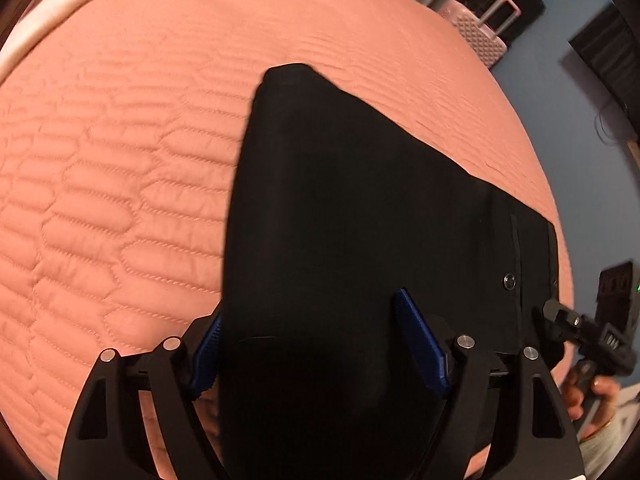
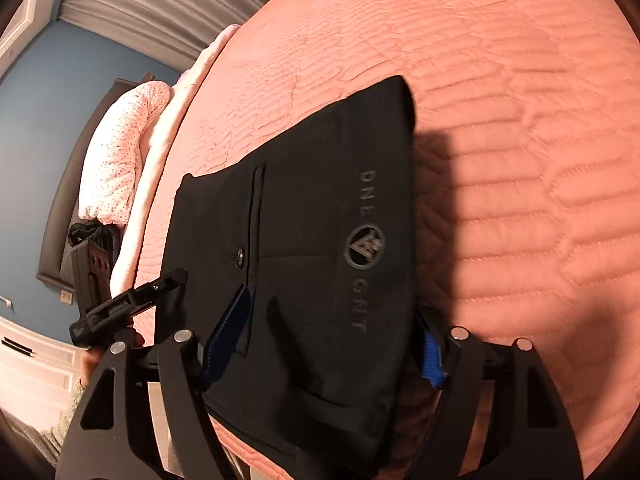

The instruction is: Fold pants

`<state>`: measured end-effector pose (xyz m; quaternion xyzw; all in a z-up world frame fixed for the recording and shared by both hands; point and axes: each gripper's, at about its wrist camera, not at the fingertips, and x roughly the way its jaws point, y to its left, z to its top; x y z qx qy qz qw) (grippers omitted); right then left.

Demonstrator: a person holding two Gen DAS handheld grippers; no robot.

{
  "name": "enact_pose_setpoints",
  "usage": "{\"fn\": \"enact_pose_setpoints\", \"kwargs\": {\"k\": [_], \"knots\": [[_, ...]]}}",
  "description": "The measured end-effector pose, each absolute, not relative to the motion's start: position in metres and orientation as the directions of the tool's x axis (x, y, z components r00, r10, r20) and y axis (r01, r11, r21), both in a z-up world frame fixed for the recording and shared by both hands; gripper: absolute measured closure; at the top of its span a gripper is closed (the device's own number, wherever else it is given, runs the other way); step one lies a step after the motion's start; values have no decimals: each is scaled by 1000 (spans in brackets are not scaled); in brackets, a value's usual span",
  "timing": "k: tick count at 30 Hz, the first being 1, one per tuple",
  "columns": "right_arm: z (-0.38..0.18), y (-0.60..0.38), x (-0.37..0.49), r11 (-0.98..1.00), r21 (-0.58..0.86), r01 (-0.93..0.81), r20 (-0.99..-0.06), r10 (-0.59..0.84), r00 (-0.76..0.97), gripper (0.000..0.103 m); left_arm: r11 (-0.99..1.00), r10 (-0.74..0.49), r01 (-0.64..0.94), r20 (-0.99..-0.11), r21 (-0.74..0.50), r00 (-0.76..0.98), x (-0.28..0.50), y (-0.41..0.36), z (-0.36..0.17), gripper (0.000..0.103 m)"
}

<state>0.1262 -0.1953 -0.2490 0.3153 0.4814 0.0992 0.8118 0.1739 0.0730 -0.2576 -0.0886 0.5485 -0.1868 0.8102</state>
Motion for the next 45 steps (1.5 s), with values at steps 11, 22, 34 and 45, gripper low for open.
{"fn": "enact_pose_setpoints", "kwargs": {"k": [11, 22, 34, 45], "knots": [[-238, -180, 125, 878, 466, 108, -780, 350, 519, 71, 924, -372, 247, -839, -293, 397, 164, 76, -251, 75], [-164, -169, 128, 945, 306, 120, -746, 159, 647, 66, 968, -179, 248, -778, -30, 602, 174, 81, -178, 76], [-188, -182, 173, 941, 301, 152, -790, 157, 592, 80, 989, -124, 138, -821, -56, 558, 245, 91, -218, 66], [-201, -207, 111, 956, 207, 210, -850, 69, 523, 73, 979, -169, 180, -871, -95, 461, 191, 135, -250, 47]]}}
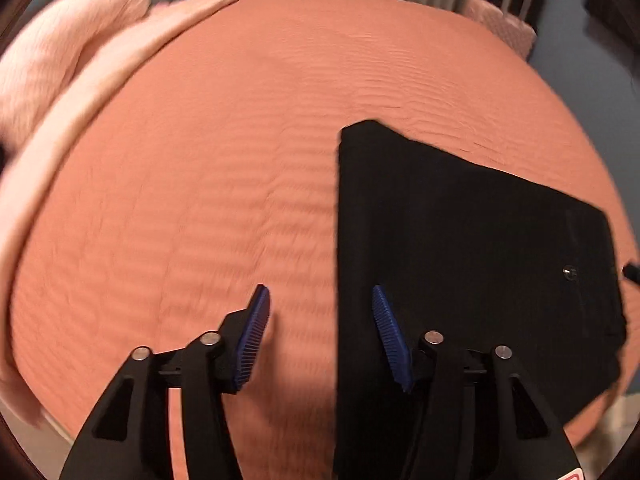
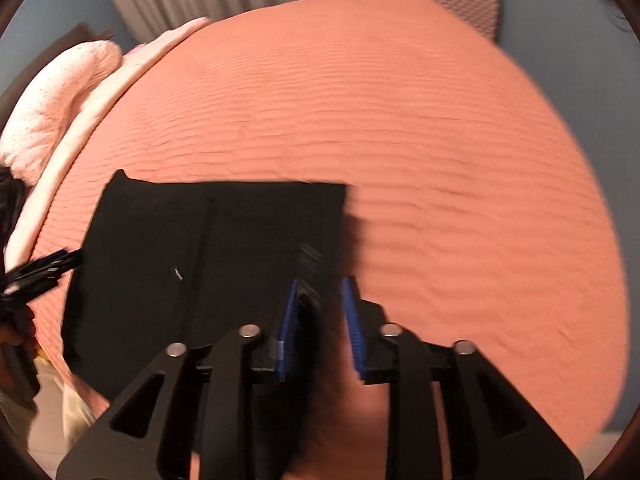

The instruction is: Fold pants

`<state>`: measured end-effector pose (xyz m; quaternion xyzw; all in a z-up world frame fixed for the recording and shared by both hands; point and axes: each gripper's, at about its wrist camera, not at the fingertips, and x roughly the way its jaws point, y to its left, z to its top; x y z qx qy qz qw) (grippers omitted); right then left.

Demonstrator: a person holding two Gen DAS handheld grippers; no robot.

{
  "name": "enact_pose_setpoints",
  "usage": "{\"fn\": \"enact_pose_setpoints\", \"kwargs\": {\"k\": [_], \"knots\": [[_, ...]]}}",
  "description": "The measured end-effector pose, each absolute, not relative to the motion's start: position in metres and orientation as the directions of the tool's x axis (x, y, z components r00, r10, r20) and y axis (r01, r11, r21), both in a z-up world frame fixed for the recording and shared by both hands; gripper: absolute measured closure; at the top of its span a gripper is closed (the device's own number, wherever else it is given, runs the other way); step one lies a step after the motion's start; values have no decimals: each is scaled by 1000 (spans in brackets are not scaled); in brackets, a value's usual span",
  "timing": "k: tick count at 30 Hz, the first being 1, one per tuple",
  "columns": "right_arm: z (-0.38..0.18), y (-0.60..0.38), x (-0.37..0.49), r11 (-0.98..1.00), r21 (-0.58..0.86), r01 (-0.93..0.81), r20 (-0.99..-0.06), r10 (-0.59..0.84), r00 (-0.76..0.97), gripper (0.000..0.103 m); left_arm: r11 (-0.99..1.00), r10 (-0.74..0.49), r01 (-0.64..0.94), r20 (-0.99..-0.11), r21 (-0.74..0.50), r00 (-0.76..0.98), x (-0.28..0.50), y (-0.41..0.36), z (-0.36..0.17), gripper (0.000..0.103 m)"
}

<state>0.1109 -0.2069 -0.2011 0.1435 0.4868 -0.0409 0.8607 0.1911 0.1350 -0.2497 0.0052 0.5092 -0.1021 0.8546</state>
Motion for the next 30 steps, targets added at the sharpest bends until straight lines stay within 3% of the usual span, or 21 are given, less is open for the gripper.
{"fn": "enact_pose_setpoints", "kwargs": {"k": [2, 4, 7, 10, 12, 14, 15, 16, 19, 20, 22, 30], "knots": [[-215, -212, 100, 920, 333, 206, -844, 192, 501, 49, 946, -315, 196, -866, -257, 389, 180, 149, -259, 42], [-232, -211, 99, 885, 427, 186, -823, 294, 487, 38, 885, -461, 222, -840, -410, 287, 178, 150, -277, 40], [-254, -205, 99, 830, 533, 163, -778, 405, 481, 37, 870, -483, 281, -813, -405, 326, 169, 144, -282, 26], [-260, -199, 105, 800, 580, 153, -742, 442, 504, 27, 851, -518, 283, -792, -442, 323, 173, 137, -281, 25], [-263, -197, 104, 772, 622, 134, -708, 480, 517, 28, 838, -543, 258, -781, -480, 309, 184, 131, -283, 25], [-263, -188, 113, 769, 629, 115, -702, 497, 510, 37, 841, -538, 254, -786, -478, 305, 188, 118, -285, 28], [-265, -182, 115, 787, 606, 116, -718, 479, 504, 37, 845, -531, 260, -790, -467, 306, 187, 113, -287, 30], [-266, -177, 117, 809, 577, 112, -736, 456, 501, 39, 861, -501, 272, -808, -429, 310, 188, 106, -287, 40], [-256, -177, 121, 803, 581, 129, -731, 446, 516, 75, 891, -441, 276, -831, -361, 339, 187, 100, -274, 71], [-249, -177, 120, 816, 565, 120, -736, 433, 521, 77, 893, -439, 275, -829, -357, 347, 191, 98, -270, 81], [-232, -164, 128, 869, 489, 78, -760, 381, 527, 78, 893, -437, 287, -822, -347, 366, 194, 95, -257, 89], [-152, -168, 204, 931, 363, -34, -675, 288, 680, 79, 897, -415, 373, -738, -236, 532, 260, 52, -188, 90]]}}
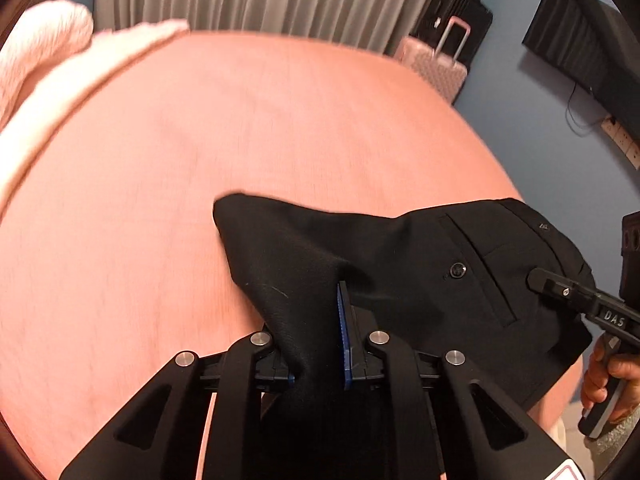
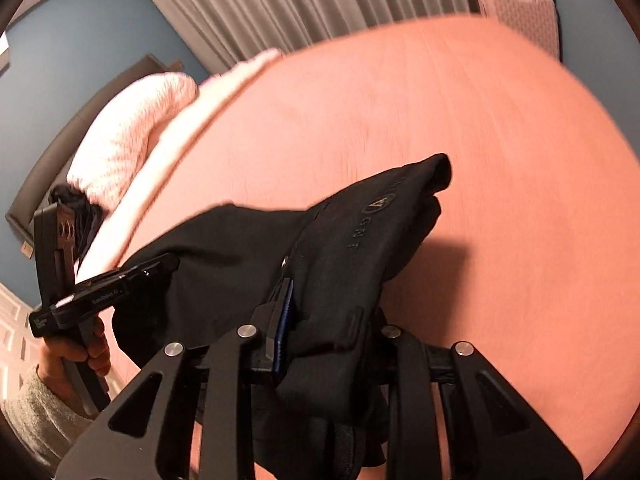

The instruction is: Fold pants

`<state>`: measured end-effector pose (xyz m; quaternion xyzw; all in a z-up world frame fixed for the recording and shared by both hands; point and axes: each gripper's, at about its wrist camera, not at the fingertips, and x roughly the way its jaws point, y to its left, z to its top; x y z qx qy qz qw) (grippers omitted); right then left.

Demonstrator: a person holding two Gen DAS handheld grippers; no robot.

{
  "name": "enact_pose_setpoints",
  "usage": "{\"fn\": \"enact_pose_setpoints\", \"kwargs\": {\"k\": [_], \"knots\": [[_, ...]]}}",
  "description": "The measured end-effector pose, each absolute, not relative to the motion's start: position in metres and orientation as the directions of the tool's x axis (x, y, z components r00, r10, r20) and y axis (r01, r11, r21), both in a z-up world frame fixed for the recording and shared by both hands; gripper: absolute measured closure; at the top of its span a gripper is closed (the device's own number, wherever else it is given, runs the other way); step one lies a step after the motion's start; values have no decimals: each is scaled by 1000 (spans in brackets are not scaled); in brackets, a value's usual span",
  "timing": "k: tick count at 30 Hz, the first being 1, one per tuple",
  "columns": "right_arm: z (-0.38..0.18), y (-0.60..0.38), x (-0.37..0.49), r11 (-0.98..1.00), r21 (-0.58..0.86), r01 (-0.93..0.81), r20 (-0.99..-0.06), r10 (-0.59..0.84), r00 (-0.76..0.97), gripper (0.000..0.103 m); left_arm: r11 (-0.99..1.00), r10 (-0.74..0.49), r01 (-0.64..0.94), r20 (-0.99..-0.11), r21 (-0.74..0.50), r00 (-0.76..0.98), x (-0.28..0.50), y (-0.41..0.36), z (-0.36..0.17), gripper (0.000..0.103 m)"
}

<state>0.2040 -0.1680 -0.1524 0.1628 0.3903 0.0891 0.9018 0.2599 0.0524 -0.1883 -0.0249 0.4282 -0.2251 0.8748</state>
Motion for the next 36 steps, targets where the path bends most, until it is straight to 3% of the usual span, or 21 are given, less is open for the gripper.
{"fn": "enact_pose_setpoints", "kwargs": {"k": [7, 11, 13, 14, 16, 17, 19, 22, 24, 25, 26, 31, 33, 36], "knots": [[-164, -200, 308, 933, 359, 20, -642, 231, 732, 78, 917, -375, 361, -684, -172, 626, 363, 17, -175, 86], [-229, -221, 356, 934, 313, 171, -804, 165, 571, 70, 962, -190, 270, -812, -42, 552, 420, -1, -218, 71], [-238, -228, 348, 936, 304, 176, -803, 153, 577, 61, 967, -159, 255, -836, -24, 525, 419, 6, -234, 62], [-233, -231, 336, 945, 263, 194, -793, 97, 602, 48, 973, -125, 231, -826, 7, 549, 412, 12, -234, 54], [-224, -233, 316, 960, 147, 240, -775, -39, 631, 33, 969, 10, 181, -757, 169, 653, 395, 18, -224, 45], [-217, -236, 305, 962, 111, 250, -755, -82, 651, 30, 961, 42, 173, -732, 215, 681, 387, 21, -221, 42], [-206, -240, 289, 957, 99, 273, -729, -117, 674, 30, 944, 91, 161, -696, 288, 712, 372, 21, -209, 42], [-190, -231, 277, 959, 136, 247, -687, -88, 721, 33, 944, 61, 175, -667, 281, 742, 357, 16, -185, 41], [-189, -210, 289, 971, 130, 201, -699, -54, 713, 46, 952, -22, 219, -668, 213, 744, 349, 5, -173, 33], [-192, -201, 297, 976, 130, 172, -709, -30, 705, 57, 953, -64, 249, -687, 173, 724, 347, -4, -175, 32], [-201, -192, 304, 981, 121, 152, -726, -17, 688, 61, 952, -80, 264, -706, 155, 703, 348, -13, -180, 32], [-246, -178, 320, 995, -20, 101, -785, -78, 614, 63, 939, -10, 282, -808, 194, 590, 358, -29, -237, 31], [-245, -181, 318, 996, -28, 85, -785, -74, 615, 63, 945, -51, 288, -799, 156, 599, 358, -21, -243, 29], [-222, -185, 313, 994, -13, 106, -770, -77, 633, 63, 943, 7, 260, -791, 209, 611, 359, -19, -227, 31]]}}
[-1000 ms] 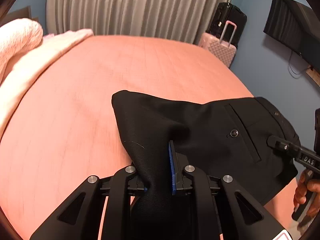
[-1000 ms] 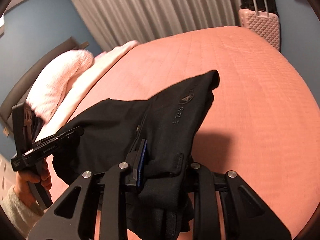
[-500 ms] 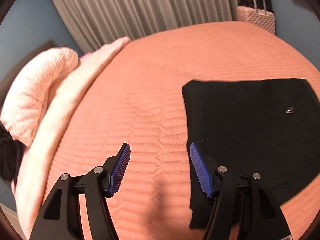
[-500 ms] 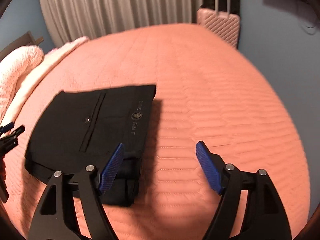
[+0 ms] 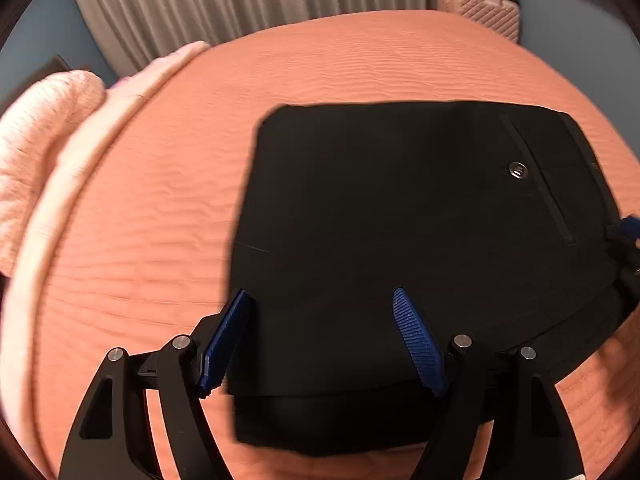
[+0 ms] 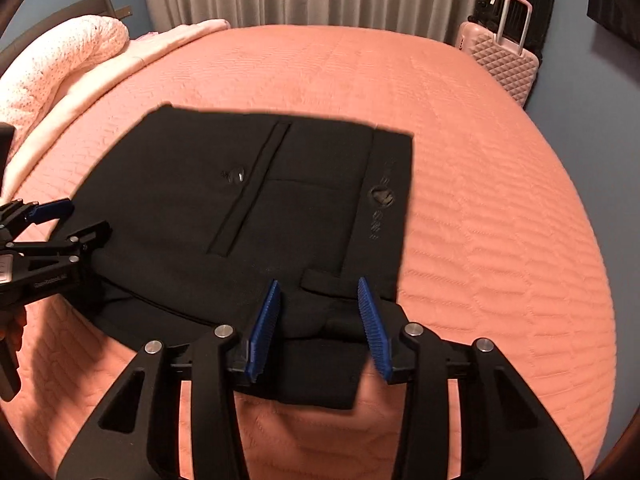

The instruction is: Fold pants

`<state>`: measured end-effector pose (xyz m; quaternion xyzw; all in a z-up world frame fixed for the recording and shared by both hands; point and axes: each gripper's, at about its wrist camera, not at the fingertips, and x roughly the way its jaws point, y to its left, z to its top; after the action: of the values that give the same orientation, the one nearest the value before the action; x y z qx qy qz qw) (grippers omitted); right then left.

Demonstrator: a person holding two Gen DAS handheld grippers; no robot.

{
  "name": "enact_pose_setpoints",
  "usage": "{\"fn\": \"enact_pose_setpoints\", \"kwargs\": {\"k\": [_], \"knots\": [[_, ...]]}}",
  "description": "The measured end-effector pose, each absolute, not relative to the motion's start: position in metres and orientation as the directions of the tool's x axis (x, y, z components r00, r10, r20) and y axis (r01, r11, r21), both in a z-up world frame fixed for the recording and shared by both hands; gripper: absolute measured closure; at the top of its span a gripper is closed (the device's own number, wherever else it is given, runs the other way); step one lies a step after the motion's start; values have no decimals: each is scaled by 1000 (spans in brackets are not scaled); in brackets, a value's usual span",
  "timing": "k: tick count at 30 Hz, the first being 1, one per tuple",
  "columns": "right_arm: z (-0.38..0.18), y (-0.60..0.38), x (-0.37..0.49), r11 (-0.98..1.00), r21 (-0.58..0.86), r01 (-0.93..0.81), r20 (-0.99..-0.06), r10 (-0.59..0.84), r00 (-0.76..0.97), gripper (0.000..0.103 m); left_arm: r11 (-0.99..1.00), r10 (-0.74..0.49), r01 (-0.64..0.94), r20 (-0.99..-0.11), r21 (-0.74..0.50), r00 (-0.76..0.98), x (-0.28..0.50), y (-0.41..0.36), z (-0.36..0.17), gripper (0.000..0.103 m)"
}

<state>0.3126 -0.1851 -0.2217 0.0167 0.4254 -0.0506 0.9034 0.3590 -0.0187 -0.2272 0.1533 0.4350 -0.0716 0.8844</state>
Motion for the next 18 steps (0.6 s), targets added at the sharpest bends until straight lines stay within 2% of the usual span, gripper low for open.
{"fn": "enact_pose_setpoints", "kwargs": {"k": [2, 6, 8, 18], "knots": [[-200, -192, 306, 989, 36, 143, -747, -69, 661, 63, 941, 5, 254, -757, 225, 653, 355, -24, -210, 31], [-161, -185, 288, 979, 59, 197, -710, -97, 697, 62, 955, -34, 237, -729, 178, 684, 338, -30, -176, 31], [-148, -176, 280, 972, 44, 229, -695, -135, 706, 62, 959, -36, 228, -726, 168, 687, 327, -37, -165, 27], [-123, -151, 234, 950, 91, 299, -673, -163, 722, 62, 982, -32, 155, -726, 103, 687, 271, -39, -127, 25]]}}
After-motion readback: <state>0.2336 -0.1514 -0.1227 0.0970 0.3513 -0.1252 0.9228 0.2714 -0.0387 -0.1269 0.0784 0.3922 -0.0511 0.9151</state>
